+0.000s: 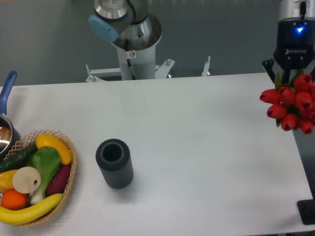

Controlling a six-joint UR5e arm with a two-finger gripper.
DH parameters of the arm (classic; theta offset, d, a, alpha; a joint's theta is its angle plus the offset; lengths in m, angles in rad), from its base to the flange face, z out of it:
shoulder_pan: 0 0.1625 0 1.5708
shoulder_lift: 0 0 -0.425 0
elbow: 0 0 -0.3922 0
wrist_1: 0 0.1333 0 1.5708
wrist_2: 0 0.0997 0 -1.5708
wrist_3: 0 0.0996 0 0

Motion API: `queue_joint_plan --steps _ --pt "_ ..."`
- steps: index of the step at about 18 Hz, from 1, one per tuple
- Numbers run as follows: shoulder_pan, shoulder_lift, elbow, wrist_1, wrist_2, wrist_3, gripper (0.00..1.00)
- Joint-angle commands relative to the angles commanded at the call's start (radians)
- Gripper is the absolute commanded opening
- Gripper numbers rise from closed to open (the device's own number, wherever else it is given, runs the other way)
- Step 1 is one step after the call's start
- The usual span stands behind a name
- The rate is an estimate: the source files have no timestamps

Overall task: Insert the flowers into the vase
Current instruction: 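Lift the held red tulip bunch up and away from the table edge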

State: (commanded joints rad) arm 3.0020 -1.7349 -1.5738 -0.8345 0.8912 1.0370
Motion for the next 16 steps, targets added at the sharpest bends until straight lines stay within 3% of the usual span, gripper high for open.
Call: queue_joint_plan --steps 7,13,16 --pt "-0.021 0.05 -0.043 0.006 -0.012 -0.026 0.16" --pt "-0.086 0.092 -0.051 0.009 -0.06 -0.06 0.16" --pt "-0.146 0.107 -0.07 0.018 -0.174 -0.115 0.17"
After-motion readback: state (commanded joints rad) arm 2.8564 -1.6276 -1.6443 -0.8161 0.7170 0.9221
